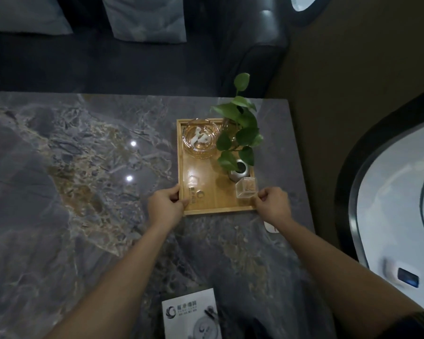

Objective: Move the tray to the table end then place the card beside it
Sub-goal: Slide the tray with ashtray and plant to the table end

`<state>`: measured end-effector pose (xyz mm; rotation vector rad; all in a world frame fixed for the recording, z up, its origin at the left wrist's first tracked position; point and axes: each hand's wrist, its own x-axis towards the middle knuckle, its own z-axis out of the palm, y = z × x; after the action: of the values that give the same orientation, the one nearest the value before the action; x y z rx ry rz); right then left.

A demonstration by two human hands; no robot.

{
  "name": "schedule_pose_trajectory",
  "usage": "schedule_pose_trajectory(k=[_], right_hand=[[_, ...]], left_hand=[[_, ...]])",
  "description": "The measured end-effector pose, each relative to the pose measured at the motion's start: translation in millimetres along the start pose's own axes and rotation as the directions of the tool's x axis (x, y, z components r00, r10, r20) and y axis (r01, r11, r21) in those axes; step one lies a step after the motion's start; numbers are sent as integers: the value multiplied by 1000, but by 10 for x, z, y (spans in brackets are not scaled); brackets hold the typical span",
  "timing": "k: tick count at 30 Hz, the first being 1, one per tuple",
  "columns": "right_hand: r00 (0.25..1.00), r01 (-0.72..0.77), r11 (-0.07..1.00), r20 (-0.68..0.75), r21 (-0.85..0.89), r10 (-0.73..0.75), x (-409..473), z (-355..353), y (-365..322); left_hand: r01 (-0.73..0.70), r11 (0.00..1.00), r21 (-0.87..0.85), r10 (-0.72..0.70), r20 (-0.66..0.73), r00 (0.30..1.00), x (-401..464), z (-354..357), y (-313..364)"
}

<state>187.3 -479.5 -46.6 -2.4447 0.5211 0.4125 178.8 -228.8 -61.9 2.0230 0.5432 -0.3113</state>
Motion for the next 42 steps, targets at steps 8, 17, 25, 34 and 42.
schedule_pose_trajectory(k=[8,17,25,34,42], right_hand=[[999,-48,999,-2,8,48,189,-175,283],[997,-69,997,-18,35,69,285,-227,418],[998,-61,997,-16,44,61,297,-287,489],[991,-46,983,-115,175,67,15,-270,542],[816,558,784,8,-272,-577,-302,306,236]], left_hand=[[-12,1000,6,12,1,1000,42,301,173],[-16,999,37,15,16,1000,62,414,294],[-44,998,45,43,38,998,46,491,373],[-98,994,47,95,54,994,85,510,311],[-117,992,56,114,55,992,118,530,267]])
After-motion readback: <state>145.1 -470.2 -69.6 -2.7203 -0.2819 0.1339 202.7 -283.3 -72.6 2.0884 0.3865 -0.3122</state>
